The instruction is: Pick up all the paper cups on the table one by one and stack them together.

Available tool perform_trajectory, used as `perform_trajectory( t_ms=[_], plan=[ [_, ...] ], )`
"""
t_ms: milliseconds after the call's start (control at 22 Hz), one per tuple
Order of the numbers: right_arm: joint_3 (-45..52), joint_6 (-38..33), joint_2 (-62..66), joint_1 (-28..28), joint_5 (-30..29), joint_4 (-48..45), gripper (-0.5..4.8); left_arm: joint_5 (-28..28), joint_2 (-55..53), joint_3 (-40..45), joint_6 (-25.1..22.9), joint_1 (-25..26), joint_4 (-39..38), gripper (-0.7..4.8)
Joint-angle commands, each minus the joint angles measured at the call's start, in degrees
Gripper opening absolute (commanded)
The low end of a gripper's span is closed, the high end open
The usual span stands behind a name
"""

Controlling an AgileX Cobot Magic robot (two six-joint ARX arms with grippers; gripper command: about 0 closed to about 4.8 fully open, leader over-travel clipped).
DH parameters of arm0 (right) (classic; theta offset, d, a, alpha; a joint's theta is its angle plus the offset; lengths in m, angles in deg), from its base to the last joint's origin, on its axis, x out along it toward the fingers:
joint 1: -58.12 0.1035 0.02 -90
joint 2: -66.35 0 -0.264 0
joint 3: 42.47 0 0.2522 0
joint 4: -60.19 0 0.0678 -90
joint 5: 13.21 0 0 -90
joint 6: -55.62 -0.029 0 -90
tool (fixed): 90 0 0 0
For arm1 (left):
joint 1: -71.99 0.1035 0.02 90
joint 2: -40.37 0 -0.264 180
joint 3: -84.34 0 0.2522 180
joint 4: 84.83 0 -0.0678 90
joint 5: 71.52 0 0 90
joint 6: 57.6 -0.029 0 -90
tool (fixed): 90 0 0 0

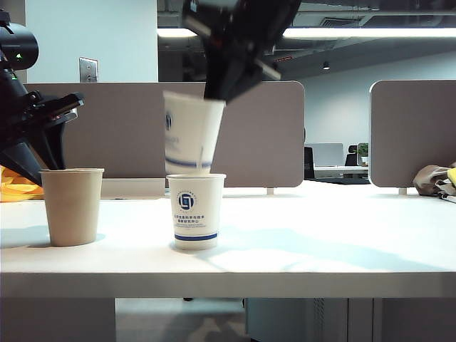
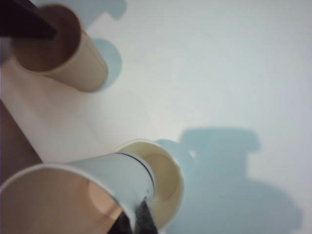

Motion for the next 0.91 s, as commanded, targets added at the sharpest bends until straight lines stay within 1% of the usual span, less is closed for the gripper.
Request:
perform_trajectory(
  t_ms=[45,409,455,500,546,591,728,819,864,910],
  plan=[
    [-0.2,-0.1,0.7,0.1,1.2,-0.4,-0.06,-1.4,0.1,-0.3,0.0,-0.1,-0.1,1.2],
    [-0.2,-0.1,1.8,-0.6,2.0,-0.5,-0.06,-1.7,0.1,-0.3,0.1,-0.3,0.5,1.14],
    [-0.2,-0.1,2.0,-0.7,2.0,-0.5,0.03,-1.7,0.1,-0.3,0.1,-0.3,0.6,1.14],
    [-0.2,-0.1,2.2,-0.8,1.9,-0.5,0.28,-1.7,0.1,-0.3,0.1,-0.3,0.5,1.14],
    [-0.2,-0.1,2.4,-0.9,1.9,-0.3,0.74,-1.7,0.0,-0.3,0.1,-0.3,0.5,1.11],
    [-0.2,-0.1,2.4,-0.9,1.9,-0.2,1.0,-1.7,0.0,-0.3,0.1,-0.3,0.6,1.11],
    [-0.2,-0.1,2.4,-0.9,1.7,-0.3,1.19,-1.7,-0.5,-0.3,0.3,-0.3,0.7,1.11],
    [-0.2,-0.1,2.4,-0.9,1.8,-0.3,1.23,-2.0,-1.0,-0.3,1.2,-0.3,0.8,1.11],
    [-0.2,-0.1,2.4,-0.9,1.8,-0.2,1.29,-2.6,-1.4,-0.3,1.1,-0.3,1.0,1.03],
    [-0.2,-0.1,2.3,-0.9,1.9,0.1,1.3,-2.8,-1.7,-0.3,1.1,-0.3,1.1,0.77]
  ],
)
